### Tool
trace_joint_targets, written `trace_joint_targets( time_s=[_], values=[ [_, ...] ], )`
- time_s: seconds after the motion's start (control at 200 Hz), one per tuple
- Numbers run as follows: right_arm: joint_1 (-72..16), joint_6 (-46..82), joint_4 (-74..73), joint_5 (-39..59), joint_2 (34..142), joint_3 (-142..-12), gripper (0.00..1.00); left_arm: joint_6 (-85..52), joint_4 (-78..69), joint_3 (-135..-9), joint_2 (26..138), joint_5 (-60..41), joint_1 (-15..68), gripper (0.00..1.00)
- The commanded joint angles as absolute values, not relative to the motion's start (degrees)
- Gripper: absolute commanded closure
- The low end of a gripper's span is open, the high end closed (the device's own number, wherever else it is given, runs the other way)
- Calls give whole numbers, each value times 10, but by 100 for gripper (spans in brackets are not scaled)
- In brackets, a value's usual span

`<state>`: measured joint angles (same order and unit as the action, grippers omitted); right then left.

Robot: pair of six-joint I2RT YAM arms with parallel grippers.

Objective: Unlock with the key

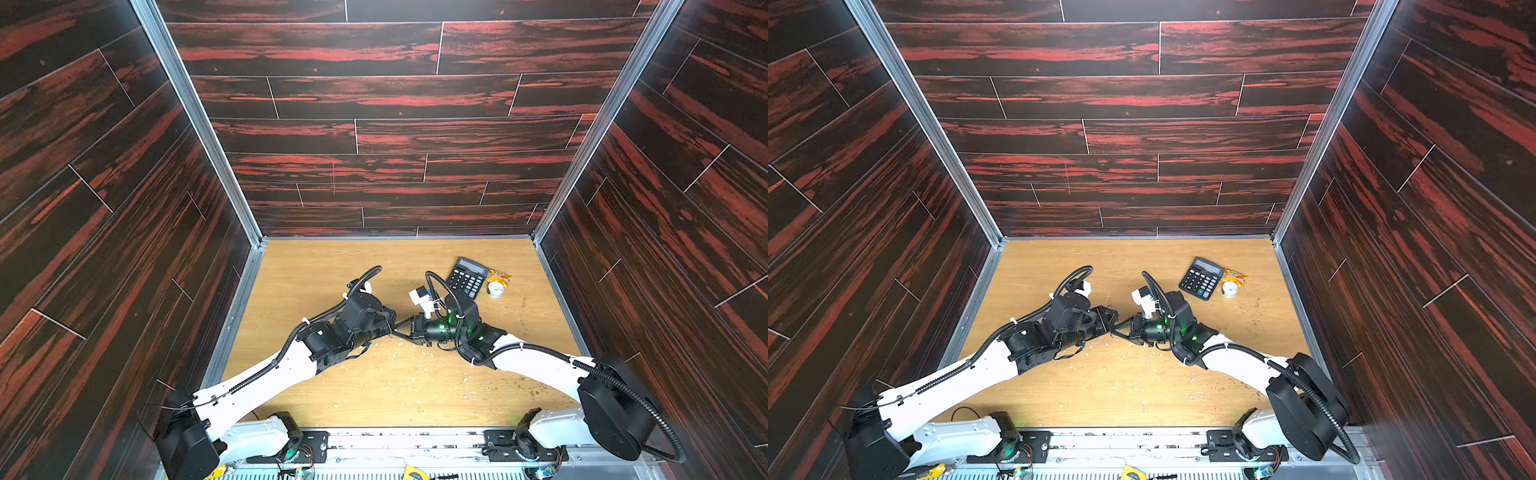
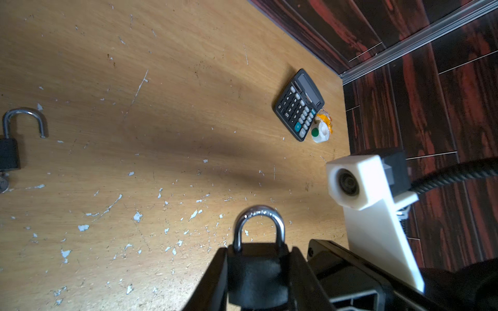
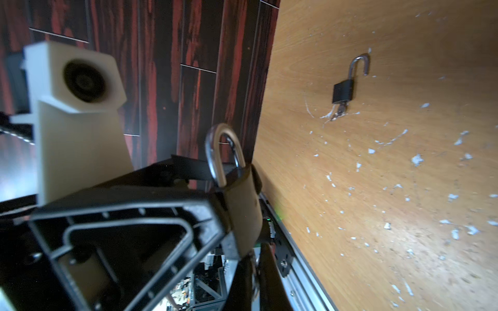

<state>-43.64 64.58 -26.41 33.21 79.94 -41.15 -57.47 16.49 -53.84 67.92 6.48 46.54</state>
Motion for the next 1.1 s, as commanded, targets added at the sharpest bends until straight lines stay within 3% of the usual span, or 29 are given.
trace_joint_targets(
  time_s=[0.0,1.092],
  values=[
    [-447,671,-458,442,790,-427,100,-584,198,-506,688,67,453,100],
    [-453,793,-708,430,820,-391,100,-618,72,-461,637,13,429,100]
  ],
)
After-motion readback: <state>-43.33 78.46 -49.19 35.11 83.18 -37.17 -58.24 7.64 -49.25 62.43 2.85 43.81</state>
